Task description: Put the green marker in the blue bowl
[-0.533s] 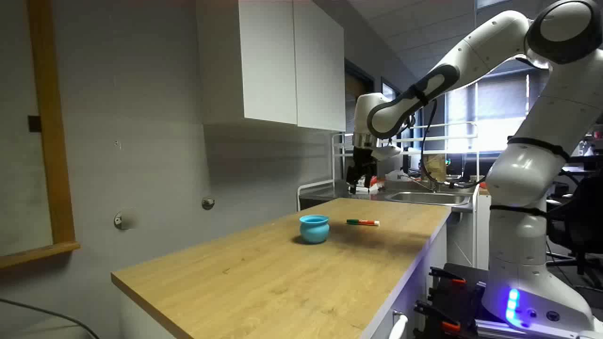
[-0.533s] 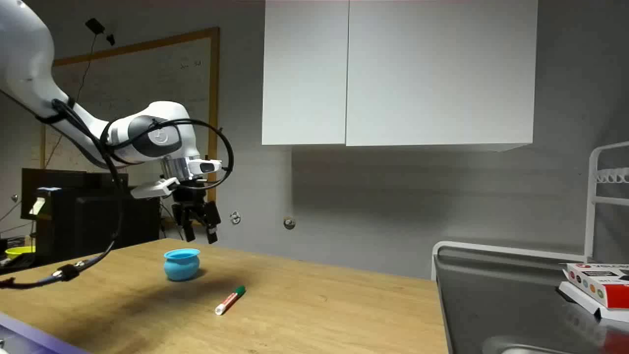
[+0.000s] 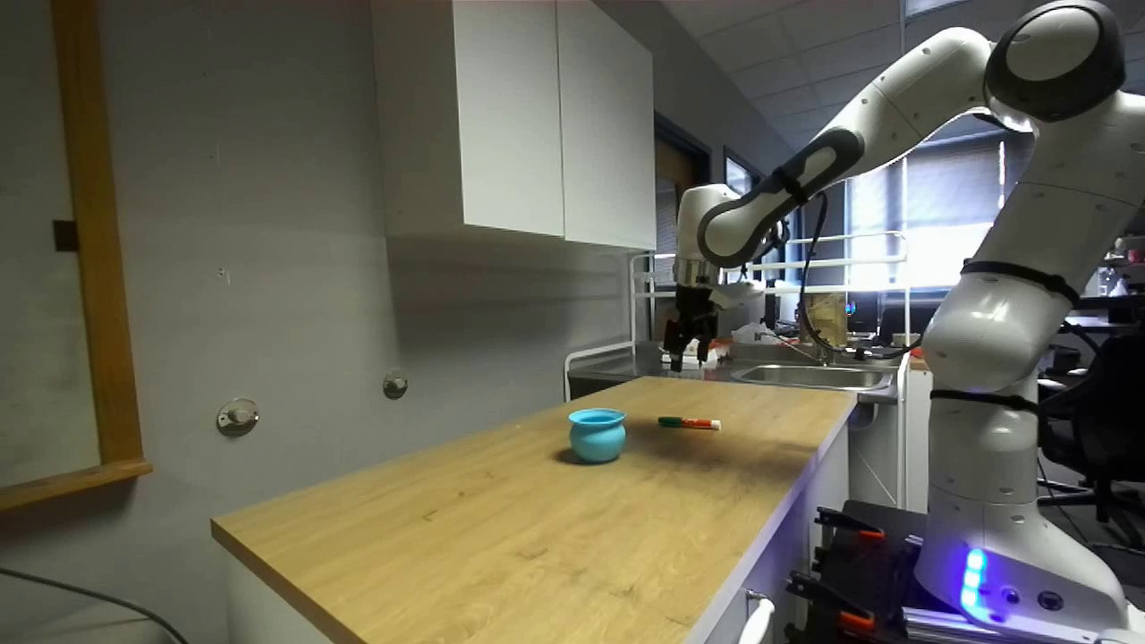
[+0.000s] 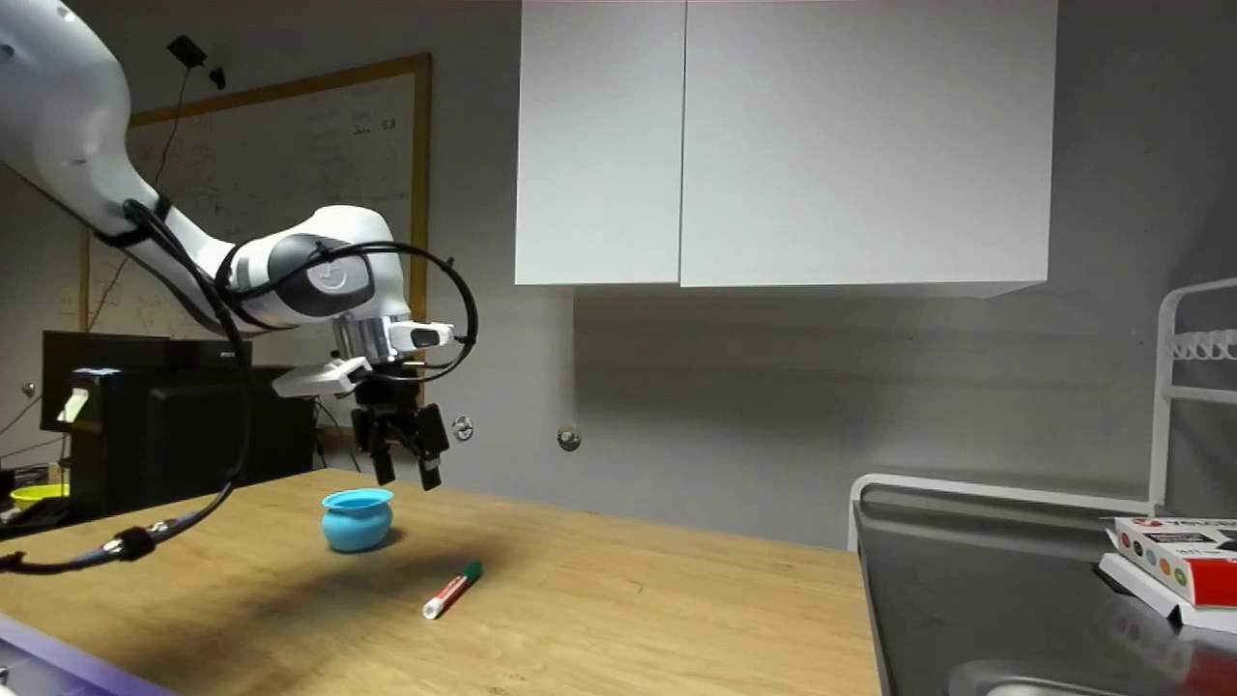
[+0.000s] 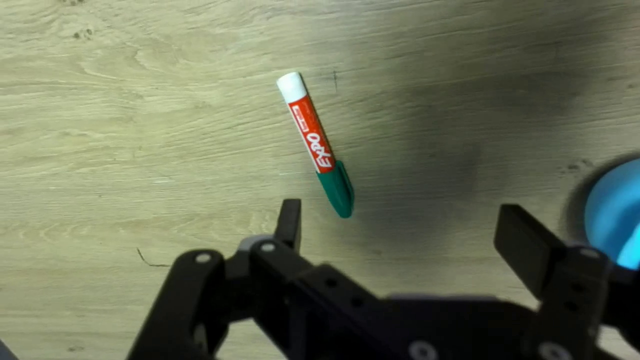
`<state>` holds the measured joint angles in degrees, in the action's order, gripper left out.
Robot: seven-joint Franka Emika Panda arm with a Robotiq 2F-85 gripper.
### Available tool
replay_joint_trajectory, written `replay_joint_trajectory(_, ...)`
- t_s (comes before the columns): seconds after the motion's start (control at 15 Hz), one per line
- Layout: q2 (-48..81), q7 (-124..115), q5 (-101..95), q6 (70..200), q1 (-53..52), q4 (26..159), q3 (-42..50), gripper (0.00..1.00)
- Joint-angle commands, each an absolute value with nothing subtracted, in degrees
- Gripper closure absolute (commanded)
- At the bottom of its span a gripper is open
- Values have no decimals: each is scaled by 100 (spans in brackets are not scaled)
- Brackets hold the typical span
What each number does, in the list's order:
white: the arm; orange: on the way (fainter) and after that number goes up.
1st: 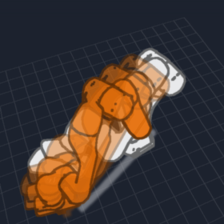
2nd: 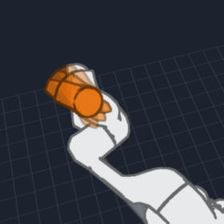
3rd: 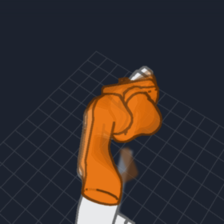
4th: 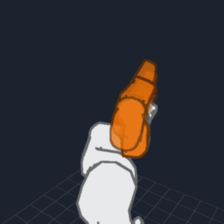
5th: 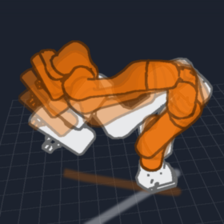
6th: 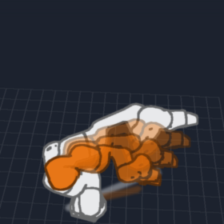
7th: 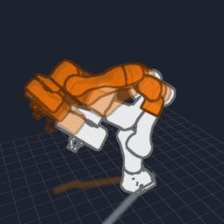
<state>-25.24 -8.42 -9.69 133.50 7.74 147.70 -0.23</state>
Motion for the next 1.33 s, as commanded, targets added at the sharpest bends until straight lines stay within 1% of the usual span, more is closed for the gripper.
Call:
replay_joint_trajectory(0.0,-2393,-632,-950,13541,836,14744,221,0)
replay_joint_trajectory(0.47,-1739,343,-739,13485,746,14498,692,0)
replay_joint_trajectory(1.27,-587,1114,-1015,13381,776,13982,713,0)
